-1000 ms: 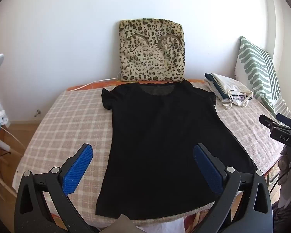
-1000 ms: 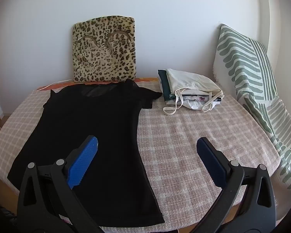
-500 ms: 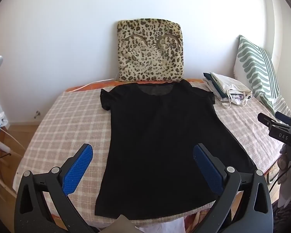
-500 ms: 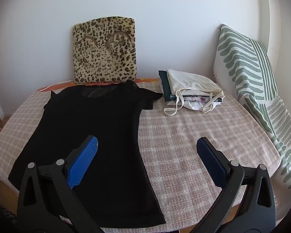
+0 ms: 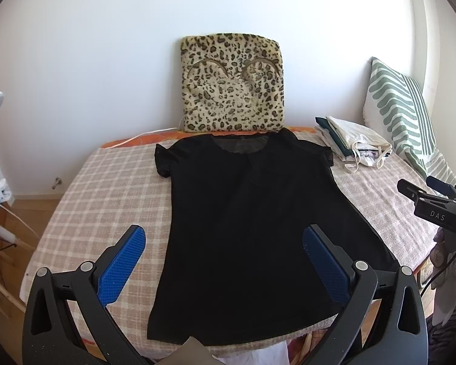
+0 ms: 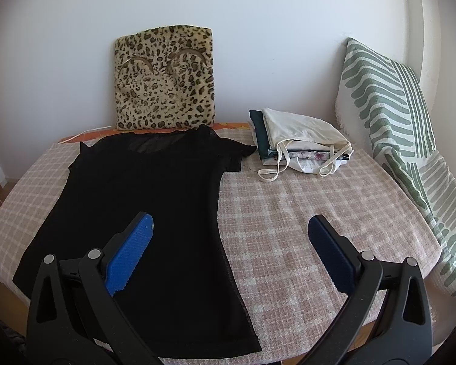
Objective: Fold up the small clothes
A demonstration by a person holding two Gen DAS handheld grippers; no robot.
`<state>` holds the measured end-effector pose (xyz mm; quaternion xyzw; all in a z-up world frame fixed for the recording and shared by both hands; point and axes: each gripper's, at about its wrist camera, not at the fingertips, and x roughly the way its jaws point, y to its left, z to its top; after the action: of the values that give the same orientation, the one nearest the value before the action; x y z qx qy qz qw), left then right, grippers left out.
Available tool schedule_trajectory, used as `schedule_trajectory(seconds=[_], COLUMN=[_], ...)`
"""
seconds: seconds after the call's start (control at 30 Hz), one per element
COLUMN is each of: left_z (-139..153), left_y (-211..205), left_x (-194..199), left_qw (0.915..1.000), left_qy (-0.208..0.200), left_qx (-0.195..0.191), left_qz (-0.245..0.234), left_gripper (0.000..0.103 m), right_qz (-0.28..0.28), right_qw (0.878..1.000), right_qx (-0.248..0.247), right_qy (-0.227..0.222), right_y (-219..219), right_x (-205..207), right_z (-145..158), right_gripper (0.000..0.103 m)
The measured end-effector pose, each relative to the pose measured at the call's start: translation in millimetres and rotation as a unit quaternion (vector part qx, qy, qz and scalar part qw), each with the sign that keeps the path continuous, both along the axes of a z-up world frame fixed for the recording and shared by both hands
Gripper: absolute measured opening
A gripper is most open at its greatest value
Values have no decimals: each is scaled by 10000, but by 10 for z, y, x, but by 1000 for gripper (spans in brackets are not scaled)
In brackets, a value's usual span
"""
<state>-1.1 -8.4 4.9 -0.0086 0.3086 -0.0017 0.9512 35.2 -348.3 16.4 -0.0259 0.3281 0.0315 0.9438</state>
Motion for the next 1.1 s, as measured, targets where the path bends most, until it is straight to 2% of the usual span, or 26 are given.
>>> schedule_trajectory(seconds=[0.33,1.1], left_z=[6,2], left_y=[3,24], left_x=[-20,3], left_qw=[10000,10000], left_qy=[3,4], left_qx=[-52,-77], left_qz=[25,8], left_gripper=[103,103], right_qz=[-22,69], right_qw=[9999,10000], right_qx=[131,45], right_qy=[62,8], right_y=[-24,54], right_x=[28,3], right_z=[-20,-17], right_gripper=[103,103])
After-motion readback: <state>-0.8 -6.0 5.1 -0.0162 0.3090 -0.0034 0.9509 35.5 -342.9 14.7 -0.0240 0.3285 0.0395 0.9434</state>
